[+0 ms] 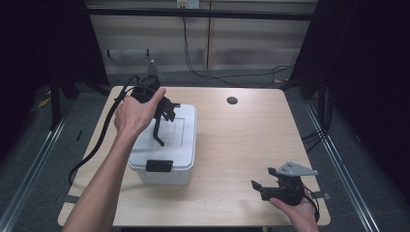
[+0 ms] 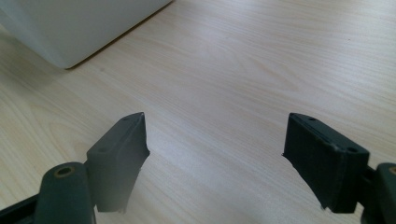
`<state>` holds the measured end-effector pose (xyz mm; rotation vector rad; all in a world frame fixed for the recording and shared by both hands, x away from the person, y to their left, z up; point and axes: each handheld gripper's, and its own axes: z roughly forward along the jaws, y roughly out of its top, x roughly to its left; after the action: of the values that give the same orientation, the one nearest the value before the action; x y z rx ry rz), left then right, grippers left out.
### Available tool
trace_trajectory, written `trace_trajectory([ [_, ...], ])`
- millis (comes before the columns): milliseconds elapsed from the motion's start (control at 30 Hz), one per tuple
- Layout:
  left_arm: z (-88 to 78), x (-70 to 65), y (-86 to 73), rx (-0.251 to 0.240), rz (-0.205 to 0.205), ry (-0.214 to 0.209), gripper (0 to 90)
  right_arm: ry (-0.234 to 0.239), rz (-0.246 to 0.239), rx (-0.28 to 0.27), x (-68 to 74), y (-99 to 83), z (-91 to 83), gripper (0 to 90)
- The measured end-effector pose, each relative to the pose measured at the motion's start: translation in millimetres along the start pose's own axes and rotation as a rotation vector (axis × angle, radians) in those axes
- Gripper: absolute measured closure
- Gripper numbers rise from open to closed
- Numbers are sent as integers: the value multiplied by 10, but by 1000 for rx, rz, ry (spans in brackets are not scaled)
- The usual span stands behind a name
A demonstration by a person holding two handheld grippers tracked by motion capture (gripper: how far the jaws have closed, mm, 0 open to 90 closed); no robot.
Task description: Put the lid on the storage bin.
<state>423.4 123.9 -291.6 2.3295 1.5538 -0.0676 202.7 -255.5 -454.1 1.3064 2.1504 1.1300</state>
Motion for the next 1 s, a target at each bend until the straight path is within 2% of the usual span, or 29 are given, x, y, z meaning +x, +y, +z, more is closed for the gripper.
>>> trace_trajectory([
  [33, -11, -1, -9, -9, 7, -11, 172, 0, -2, 3, -3, -1, 0, 208],
  [133, -65, 14, -43, -47, 63, -30, 172, 1, -1, 3, 1, 0, 0, 208],
  [200, -85, 17, -62, -47, 76, -11, 167, 0, -1, 4, 0, 1, 1, 208],
  [267, -97, 19, -89, -43, 111, 23, 175, 0, -3, 3, -2, 1, 1, 208],
  [333, -127, 54, -122, -56, 133, 11, 182, 0, -1, 0, 2, 1, 0, 208],
  [367, -140, 86, -139, -71, 132, -9, 183, 0, 0, 0, 3, 1, 0, 208],
  [433, -153, 161, -182, -93, 127, -21, 183, 0, 0, 0, 0, 1, 1, 208],
  [567, -147, 292, -272, -103, 156, 15, 183, 1, 1, 1, -2, 1, 1, 208],
  [633, -141, 353, -327, -125, 172, 18, 183, -2, 3, 3, -5, 1, 3, 208],
  [667, -142, 382, -357, -134, 165, 13, 183, -3, 3, 2, -5, 1, 3, 208],
  [733, -154, 449, -411, -150, 178, -16, 183, -3, 5, 3, -4, 1, 3, 208],
  [767, -162, 469, -434, -166, 164, -19, 187, -3, 3, 2, -5, 1, 3, 208],
  [1000, -234, 606, -599, -239, 195, -64, 183, -5, 9, 1, -9, 0, 0, 208],
])
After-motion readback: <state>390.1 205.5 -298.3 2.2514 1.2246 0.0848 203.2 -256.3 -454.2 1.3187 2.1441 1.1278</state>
